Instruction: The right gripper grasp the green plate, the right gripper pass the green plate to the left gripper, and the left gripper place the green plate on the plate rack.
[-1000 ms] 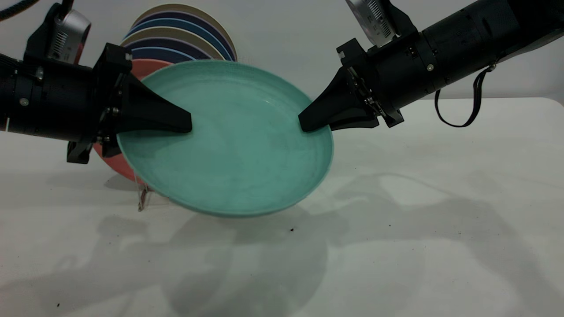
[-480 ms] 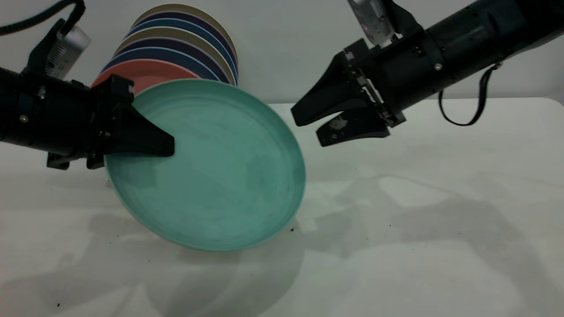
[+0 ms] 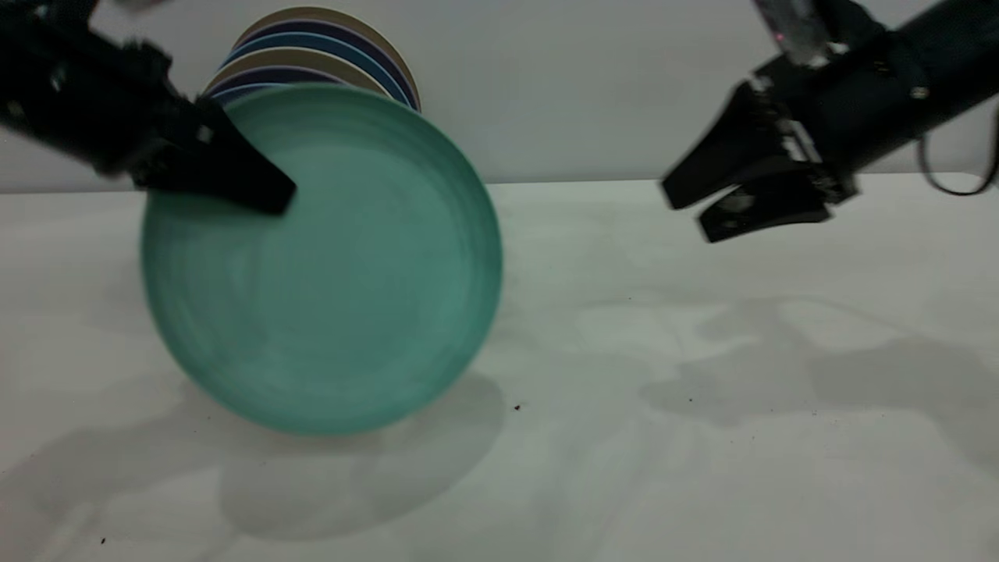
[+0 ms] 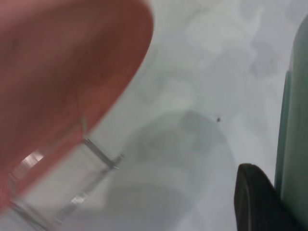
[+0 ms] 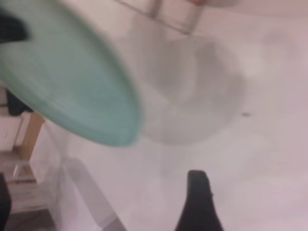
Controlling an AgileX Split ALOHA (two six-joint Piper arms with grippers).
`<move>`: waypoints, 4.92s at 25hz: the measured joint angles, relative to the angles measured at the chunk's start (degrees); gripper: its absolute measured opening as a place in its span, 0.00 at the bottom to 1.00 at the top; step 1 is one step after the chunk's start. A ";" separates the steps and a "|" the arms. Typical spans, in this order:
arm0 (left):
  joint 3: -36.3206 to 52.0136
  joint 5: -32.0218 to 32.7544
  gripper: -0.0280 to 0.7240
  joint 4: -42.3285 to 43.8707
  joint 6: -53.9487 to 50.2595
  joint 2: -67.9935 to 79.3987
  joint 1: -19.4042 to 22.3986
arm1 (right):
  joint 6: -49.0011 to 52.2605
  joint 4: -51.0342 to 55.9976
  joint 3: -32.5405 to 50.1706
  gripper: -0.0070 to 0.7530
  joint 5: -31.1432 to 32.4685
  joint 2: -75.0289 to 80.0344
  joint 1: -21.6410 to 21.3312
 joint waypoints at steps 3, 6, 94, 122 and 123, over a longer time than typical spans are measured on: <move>-6.36 4.87 0.21 12.11 0.11 0.01 0.00 | 1.04 -1.21 0.00 0.78 0.01 0.00 -3.05; -12.27 8.50 0.21 23.00 0.11 0.01 0.00 | 1.90 -2.01 0.00 0.78 -0.04 0.00 -5.38; -24.37 4.95 0.80 33.21 17.96 13.54 0.00 | 3.80 -5.61 0.00 0.77 -1.44 0.00 -6.55; -24.54 8.24 0.69 52.08 -32.07 -2.44 0.00 | 9.86 -11.34 0.00 0.77 -1.71 0.00 -6.55; -24.54 9.39 0.69 53.82 -38.84 -3.36 0.00 | 11.90 -13.45 -0.06 0.77 -1.71 0.00 -6.55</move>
